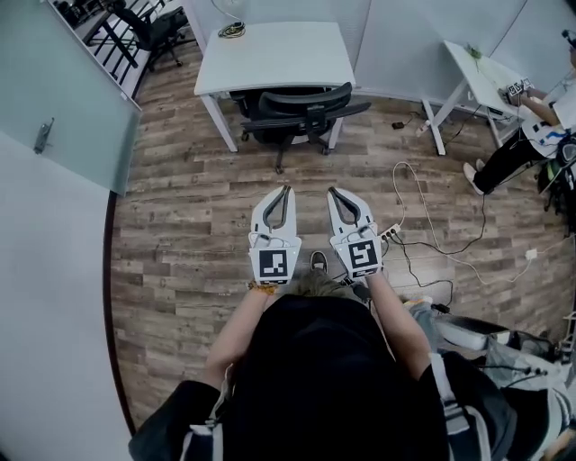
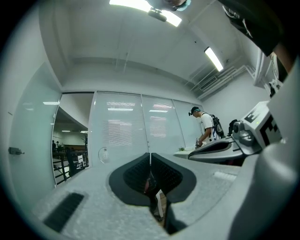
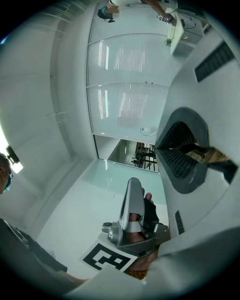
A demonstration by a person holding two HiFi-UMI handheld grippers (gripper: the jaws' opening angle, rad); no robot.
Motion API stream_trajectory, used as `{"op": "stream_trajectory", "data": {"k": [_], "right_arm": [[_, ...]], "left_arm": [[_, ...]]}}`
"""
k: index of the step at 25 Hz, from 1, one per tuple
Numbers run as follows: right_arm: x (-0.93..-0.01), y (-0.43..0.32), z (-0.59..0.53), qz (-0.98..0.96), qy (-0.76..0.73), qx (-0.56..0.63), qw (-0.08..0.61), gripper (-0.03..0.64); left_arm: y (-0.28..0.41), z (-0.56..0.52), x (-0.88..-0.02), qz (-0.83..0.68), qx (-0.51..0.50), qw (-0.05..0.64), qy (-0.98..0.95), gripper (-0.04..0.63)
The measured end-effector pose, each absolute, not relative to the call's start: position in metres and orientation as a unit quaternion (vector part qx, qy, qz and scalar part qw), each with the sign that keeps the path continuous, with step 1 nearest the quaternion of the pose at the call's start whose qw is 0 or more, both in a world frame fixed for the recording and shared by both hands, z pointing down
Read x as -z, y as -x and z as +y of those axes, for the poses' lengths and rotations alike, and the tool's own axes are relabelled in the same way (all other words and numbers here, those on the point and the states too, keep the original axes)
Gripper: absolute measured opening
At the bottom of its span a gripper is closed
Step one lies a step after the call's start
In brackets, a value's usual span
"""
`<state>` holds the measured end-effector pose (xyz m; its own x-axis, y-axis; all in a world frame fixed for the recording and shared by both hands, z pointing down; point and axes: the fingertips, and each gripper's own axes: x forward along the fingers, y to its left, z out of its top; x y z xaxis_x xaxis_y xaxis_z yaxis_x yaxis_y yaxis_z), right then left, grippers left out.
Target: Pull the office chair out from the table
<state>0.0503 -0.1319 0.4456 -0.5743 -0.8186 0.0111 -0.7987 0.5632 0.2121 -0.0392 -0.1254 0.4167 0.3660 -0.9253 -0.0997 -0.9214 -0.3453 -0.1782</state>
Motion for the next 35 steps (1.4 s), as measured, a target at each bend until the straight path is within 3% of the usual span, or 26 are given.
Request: {"op": "stream_trajectory", "data": {"k": [16,35], "right_arm": [[-0.448,-0.099,-0.258,-0.901,-0.421,0.091,0.058,0.006],[-0.498,-0.109,-0.366,-0.894,-0.332,0.211,0.214,0.008]], "left_arm": [[0.002,-0.242,-0.428,0.596,0.033,0.101,0.796,0.025],[0.046,-0.339,-0.506,0.587,0.170,0.105,0.785,0.026]]}}
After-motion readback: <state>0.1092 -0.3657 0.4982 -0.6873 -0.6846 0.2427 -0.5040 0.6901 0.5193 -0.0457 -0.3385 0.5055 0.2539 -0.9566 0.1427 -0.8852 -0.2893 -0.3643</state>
